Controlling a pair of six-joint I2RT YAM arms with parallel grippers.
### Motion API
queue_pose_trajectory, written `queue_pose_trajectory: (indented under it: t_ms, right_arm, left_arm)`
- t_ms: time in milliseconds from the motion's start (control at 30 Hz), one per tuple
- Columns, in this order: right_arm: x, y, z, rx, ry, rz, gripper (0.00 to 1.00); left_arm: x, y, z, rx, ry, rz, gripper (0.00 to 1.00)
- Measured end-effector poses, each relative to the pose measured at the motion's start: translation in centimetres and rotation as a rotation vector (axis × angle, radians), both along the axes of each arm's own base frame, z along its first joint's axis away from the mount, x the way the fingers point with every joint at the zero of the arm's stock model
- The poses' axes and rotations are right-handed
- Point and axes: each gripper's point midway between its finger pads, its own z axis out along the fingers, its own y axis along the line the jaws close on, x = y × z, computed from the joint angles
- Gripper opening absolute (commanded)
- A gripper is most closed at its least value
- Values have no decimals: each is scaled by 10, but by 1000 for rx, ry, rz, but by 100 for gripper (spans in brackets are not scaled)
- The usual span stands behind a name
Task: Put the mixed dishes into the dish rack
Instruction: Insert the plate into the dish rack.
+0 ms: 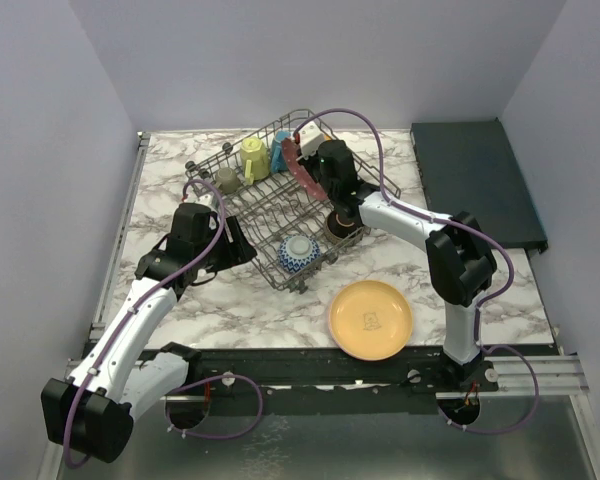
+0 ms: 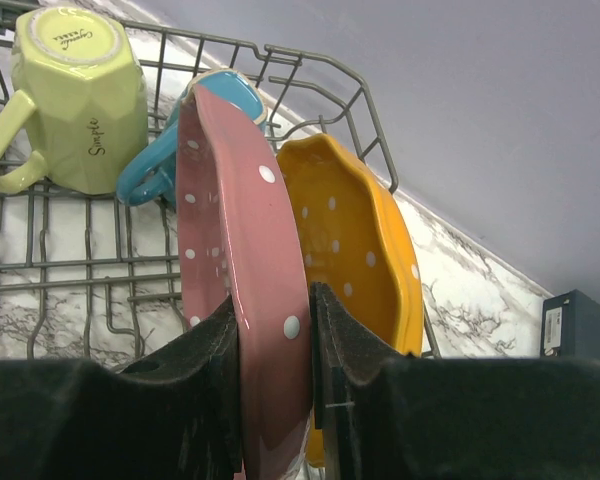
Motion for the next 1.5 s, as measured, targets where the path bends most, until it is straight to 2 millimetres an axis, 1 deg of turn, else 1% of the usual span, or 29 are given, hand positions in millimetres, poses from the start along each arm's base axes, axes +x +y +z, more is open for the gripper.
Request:
queue_pose_trajectory:
  t_ms: [133,333,600,1167,1500]
  right_arm:
    - [-1,-1,-5,-16,10,1,0]
    - [-7,-6,-21,-49,70,-4,0]
    - [-7,-5,-22,-32,91,-11,0]
    - [4,-2,-20,-23,76,-39,0]
    - [7,-5,-18,-13,53,-69,0]
  left_arm:
    - [0,1,0,0,1,3,67]
    - [1,1,-2,2,7,5,67]
    - [2,2,-2,3,8,11,67]
    - [2,3,-3,4,12,11,67]
    - [3,4,-3,4,13,17,67]
